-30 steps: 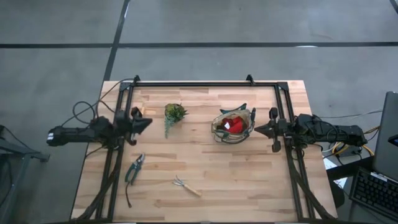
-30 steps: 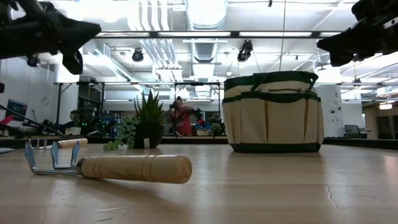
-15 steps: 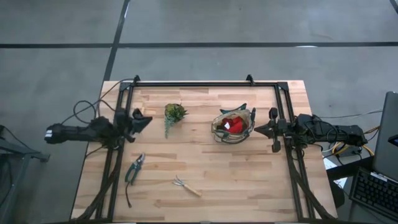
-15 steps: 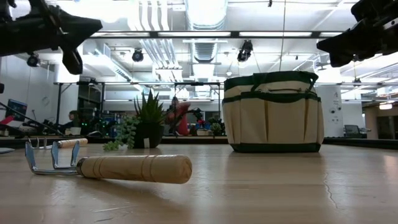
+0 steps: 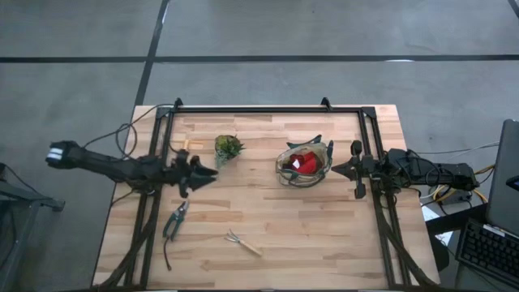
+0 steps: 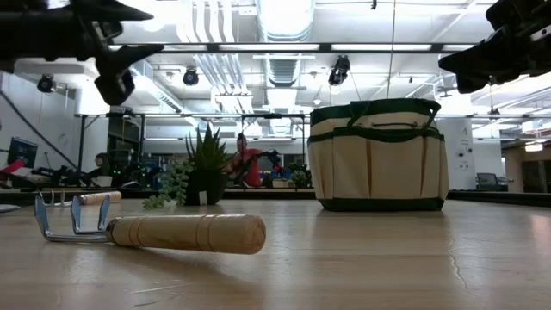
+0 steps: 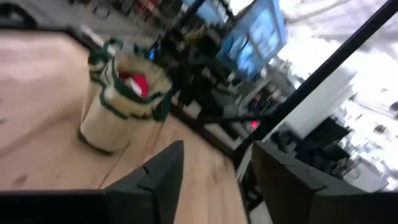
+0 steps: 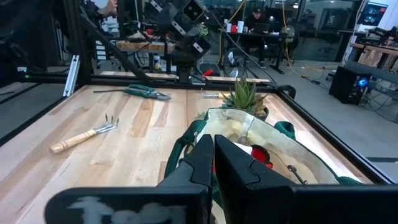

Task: Pick & Place Garden tools in Gardening bag
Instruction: Put the bottom brown hand rake into the gardening bag

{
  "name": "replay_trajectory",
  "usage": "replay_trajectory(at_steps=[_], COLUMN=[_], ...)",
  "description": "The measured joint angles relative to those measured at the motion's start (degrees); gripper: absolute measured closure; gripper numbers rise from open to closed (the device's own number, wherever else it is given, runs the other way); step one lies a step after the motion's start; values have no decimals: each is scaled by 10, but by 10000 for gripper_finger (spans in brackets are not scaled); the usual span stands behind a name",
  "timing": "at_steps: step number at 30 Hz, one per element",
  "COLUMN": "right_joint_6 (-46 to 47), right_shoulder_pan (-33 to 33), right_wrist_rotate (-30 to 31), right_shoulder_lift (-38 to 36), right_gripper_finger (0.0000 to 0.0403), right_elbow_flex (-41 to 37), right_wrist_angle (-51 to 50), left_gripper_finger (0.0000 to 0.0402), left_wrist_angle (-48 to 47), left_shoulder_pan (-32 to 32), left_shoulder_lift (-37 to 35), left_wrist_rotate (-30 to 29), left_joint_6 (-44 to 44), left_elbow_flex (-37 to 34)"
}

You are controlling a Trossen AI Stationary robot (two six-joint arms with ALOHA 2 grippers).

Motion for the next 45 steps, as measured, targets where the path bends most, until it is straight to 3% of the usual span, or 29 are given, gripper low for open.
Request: replay_trajectory(at_steps=[3, 8, 12, 16, 26, 30, 37, 45], right_joint_6=[1, 1, 1, 0, 1, 0, 1, 1], right_shoulder_pan=[0, 0, 0, 0, 0, 0, 0, 0], right_wrist_rotate=[0, 1, 1, 0, 0, 0, 0, 0], right_shoulder_lift=[0, 0, 1, 1, 3, 4, 4, 4], right_gripper_finger=[394, 394, 394, 394, 394, 394, 394, 394], right_elbow_flex=[0, 0, 0, 0, 0, 0, 0, 0], right_wrist_angle=[0, 0, 0, -2, -2, -2, -2, -2], left_gripper_finger=[189, 180, 185, 192, 197, 197, 197, 197], left_wrist_angle=[-32, -246, -428, -520, -506, -521, -573, -580], left_shoulder_pan=[-22, -84, -141, -185, -221, -223, -231, -248], left_shoulder_lift=[38, 89, 150, 227, 461, 530, 604, 654], left_wrist_rotate=[19, -2, -77, -112, -121, -95, -94, -33], left_joint_6=[4, -6, -99, -212, -312, -312, -311, -315], left_elbow_flex=[42, 153, 236, 293, 377, 419, 478, 507])
